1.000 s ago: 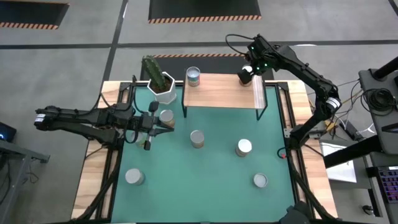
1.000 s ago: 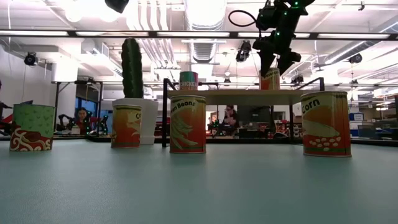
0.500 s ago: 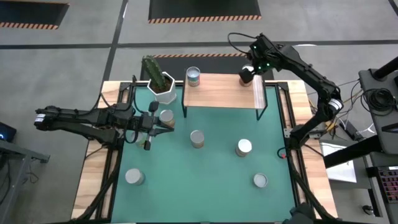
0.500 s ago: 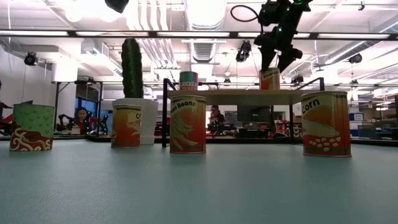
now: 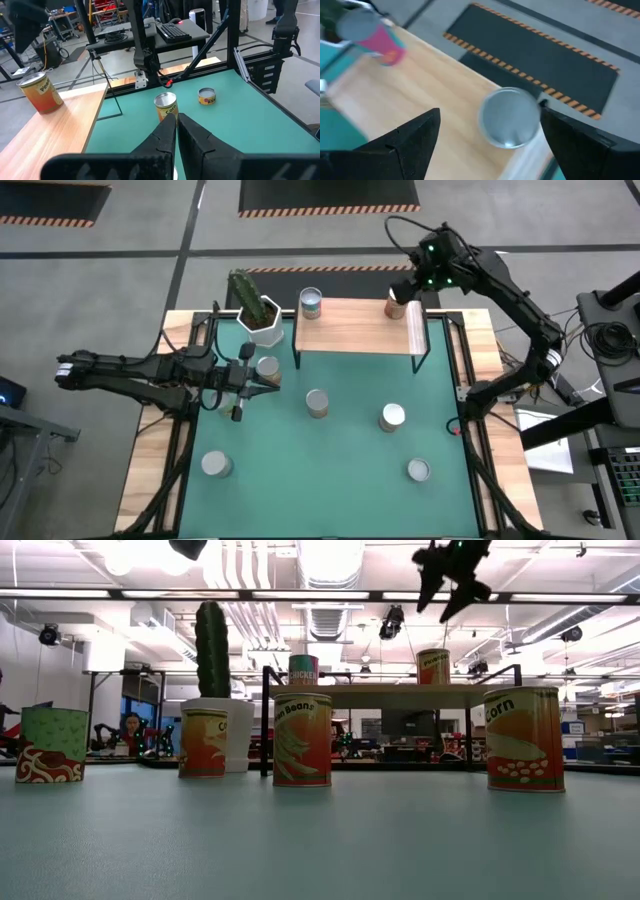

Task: Pick and place cans onto a shelf
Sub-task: Put the canned spaghetti sauce on the shelf

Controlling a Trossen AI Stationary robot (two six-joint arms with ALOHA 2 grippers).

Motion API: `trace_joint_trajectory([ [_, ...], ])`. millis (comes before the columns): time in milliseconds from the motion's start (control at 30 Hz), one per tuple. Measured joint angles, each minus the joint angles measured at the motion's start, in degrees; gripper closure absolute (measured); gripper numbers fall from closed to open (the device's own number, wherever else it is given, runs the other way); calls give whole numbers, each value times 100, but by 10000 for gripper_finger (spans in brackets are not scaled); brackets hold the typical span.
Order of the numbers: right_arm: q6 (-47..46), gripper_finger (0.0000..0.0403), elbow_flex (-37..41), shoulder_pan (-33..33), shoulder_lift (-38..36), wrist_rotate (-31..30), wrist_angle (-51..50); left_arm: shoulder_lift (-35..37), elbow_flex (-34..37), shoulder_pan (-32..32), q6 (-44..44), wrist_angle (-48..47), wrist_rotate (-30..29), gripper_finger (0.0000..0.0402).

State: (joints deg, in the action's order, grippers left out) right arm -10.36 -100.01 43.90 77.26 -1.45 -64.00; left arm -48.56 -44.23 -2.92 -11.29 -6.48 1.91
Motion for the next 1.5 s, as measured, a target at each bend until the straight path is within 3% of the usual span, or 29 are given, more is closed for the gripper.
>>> trace_joint_trajectory([
  [300, -694, 75, 0, -1649, -289, -197, 47, 1, 0, 0, 0, 0, 0, 402],
  [467, -1004, 75, 0, -2741, -138, -726, 94, 1, 0, 1, 0, 0, 0, 402],
  [667, -1113, 75, 0, -3670, 245, -908, 430, 0, 0, 0, 0, -5, 2, 402],
  [1100, -236, 75, 0, -4898, 1252, -912, 1389, 0, 0, 0, 65, -116, 12, 402],
  [1500, 406, 75, 2, -5290, 2170, -907, 2156, 0, 0, 0, 97, -146, 19, 402],
])
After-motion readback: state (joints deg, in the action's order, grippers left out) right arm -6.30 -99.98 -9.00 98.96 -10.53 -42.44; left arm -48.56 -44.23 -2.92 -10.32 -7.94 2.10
